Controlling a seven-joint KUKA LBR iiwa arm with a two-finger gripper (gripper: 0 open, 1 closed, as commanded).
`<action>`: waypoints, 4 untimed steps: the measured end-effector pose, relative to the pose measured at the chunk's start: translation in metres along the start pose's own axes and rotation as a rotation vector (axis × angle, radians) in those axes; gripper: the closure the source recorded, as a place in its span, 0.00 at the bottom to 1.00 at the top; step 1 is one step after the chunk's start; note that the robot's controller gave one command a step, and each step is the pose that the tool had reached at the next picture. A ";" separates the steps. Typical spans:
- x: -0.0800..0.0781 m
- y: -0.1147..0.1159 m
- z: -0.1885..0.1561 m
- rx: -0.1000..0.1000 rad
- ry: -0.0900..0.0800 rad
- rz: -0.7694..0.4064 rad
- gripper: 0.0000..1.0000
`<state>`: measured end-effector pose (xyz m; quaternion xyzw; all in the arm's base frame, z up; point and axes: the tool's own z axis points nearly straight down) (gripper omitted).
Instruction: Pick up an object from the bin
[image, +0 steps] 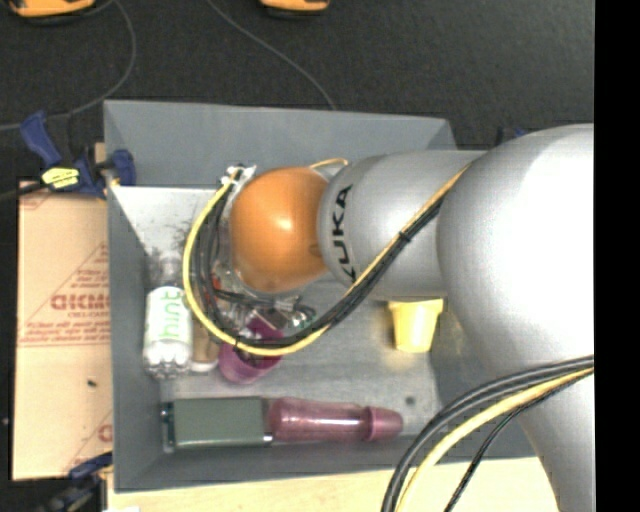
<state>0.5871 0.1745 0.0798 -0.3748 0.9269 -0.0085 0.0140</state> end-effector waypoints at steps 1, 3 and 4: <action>0.001 0.000 -0.003 -0.001 -0.002 0.003 1.00; 0.000 0.003 -0.028 -0.005 -0.006 0.003 1.00; 0.001 0.003 -0.041 -0.008 -0.002 0.004 1.00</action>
Offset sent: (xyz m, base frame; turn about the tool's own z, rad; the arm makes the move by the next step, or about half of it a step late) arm -0.0002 0.0000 0.0057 0.0000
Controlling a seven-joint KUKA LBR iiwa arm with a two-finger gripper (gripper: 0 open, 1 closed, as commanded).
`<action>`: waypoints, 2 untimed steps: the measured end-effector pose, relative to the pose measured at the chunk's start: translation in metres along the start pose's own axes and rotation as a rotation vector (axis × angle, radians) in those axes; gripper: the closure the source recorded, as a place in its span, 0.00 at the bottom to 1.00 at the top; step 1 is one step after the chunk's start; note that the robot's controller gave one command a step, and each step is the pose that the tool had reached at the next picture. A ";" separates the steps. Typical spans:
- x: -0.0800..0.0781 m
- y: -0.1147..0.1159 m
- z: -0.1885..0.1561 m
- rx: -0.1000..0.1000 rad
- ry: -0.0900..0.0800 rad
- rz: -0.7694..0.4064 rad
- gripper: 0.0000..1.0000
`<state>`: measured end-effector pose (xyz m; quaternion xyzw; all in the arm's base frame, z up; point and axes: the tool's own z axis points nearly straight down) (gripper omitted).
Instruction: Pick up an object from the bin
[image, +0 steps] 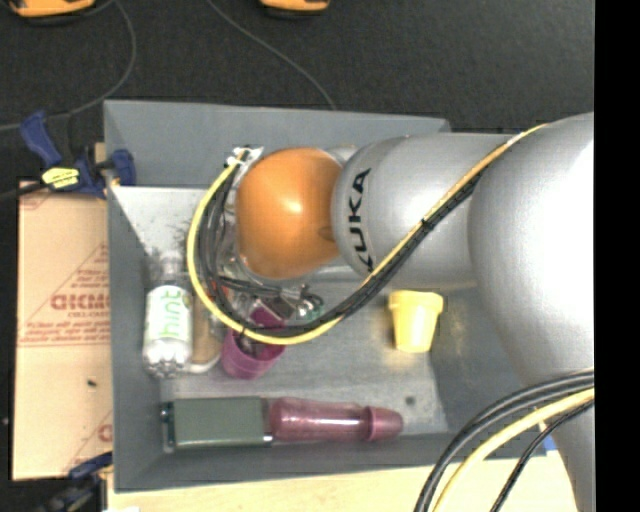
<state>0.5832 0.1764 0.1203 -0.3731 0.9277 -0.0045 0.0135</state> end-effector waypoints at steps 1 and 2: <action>-0.001 -0.001 -0.018 0.002 -0.003 0.001 1.00; -0.002 -0.001 -0.031 0.002 -0.004 0.002 1.00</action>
Offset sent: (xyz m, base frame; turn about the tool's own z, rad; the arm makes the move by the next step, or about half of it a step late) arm -0.0001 -0.0001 0.0643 0.0000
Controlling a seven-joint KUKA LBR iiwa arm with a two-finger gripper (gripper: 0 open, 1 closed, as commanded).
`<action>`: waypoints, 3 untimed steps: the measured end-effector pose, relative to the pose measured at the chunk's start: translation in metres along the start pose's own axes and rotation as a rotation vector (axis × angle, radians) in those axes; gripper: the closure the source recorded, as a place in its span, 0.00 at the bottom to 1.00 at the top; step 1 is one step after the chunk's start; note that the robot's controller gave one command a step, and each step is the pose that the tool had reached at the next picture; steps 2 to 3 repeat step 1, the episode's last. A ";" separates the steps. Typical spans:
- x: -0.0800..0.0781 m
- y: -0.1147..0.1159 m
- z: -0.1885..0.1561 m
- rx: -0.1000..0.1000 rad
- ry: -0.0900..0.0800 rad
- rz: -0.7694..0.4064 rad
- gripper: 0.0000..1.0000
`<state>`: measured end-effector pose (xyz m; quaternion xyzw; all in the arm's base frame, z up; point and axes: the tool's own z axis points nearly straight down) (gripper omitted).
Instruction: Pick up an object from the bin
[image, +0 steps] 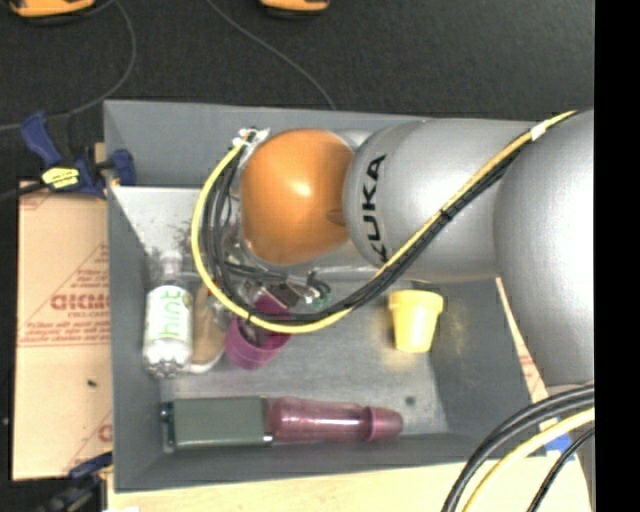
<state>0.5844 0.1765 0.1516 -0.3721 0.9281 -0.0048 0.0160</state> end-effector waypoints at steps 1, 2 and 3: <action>0.000 0.000 -0.014 0.000 0.000 0.001 1.00; 0.000 0.000 -0.014 0.000 0.000 0.001 1.00; 0.000 0.000 -0.014 0.000 0.000 0.001 1.00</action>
Offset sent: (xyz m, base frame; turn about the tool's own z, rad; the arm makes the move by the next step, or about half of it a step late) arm 0.0001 0.0001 0.0136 0.0000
